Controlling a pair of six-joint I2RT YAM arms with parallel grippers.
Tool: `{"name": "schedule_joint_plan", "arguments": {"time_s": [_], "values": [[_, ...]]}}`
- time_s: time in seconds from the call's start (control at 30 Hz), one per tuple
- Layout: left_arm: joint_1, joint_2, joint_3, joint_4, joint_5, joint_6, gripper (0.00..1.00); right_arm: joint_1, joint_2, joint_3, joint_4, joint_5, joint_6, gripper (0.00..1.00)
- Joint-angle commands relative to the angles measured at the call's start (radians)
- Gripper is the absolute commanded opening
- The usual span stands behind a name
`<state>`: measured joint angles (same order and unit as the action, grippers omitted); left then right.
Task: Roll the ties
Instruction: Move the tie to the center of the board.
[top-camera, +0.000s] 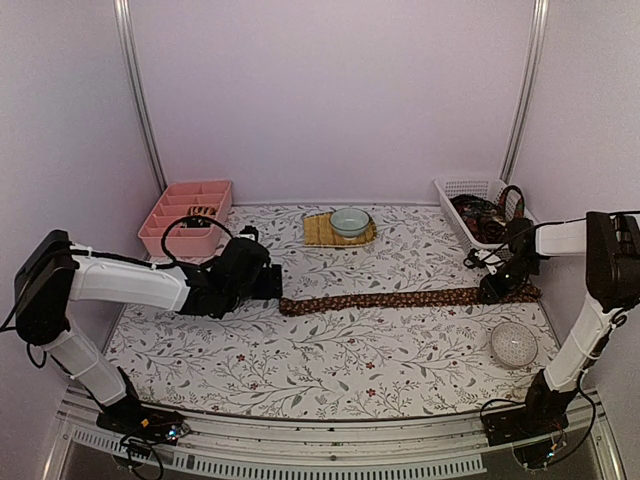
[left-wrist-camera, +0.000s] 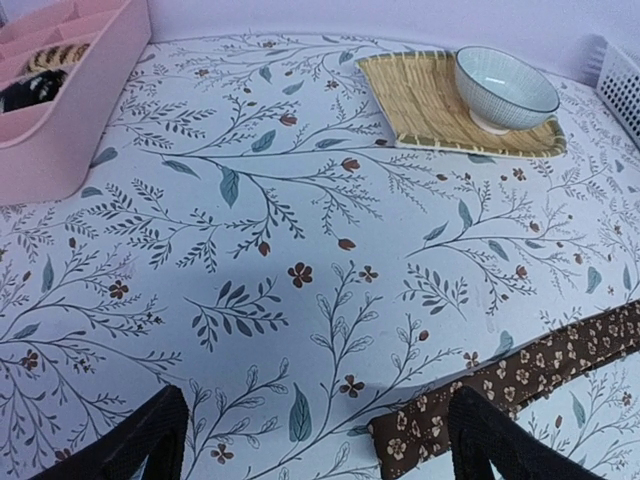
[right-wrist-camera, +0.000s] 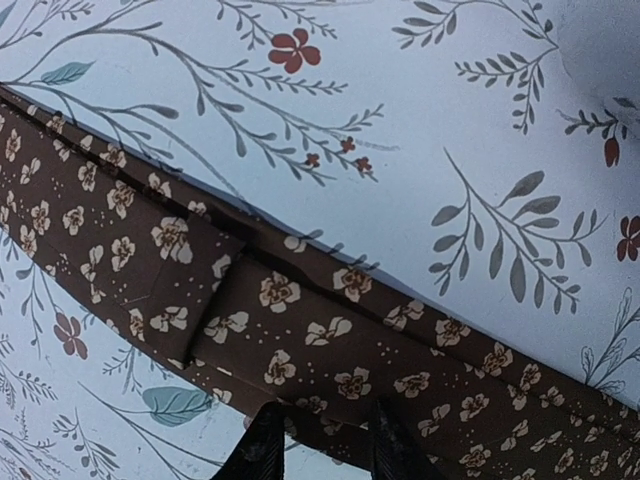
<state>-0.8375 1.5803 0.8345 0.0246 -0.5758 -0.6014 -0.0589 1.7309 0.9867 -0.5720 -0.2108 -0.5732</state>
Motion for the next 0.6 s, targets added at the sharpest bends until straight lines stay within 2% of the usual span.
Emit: {"name": "schedule_joint_plan", "arguments": {"time_s": [0.0,0.1,0.37,0.57], "values": [[0.018,-0.026,-0.021,0.015,-0.01,0.014,0.9,0.003,0.052,-0.05,0.034,0.099,-0.031,0.29],[0.022,-0.036,-0.028,0.015,-0.01,0.016,0.9,-0.016,0.031,-0.091,0.036,0.145,-0.061,0.29],[0.032,-0.055,-0.051,0.025,0.0,0.02,0.9,-0.159,-0.028,-0.152,0.0,0.195,-0.153,0.29],[0.031,-0.043,-0.053,0.037,0.026,0.011,0.9,-0.189,-0.065,-0.167,-0.033,0.234,-0.185,0.3]]}}
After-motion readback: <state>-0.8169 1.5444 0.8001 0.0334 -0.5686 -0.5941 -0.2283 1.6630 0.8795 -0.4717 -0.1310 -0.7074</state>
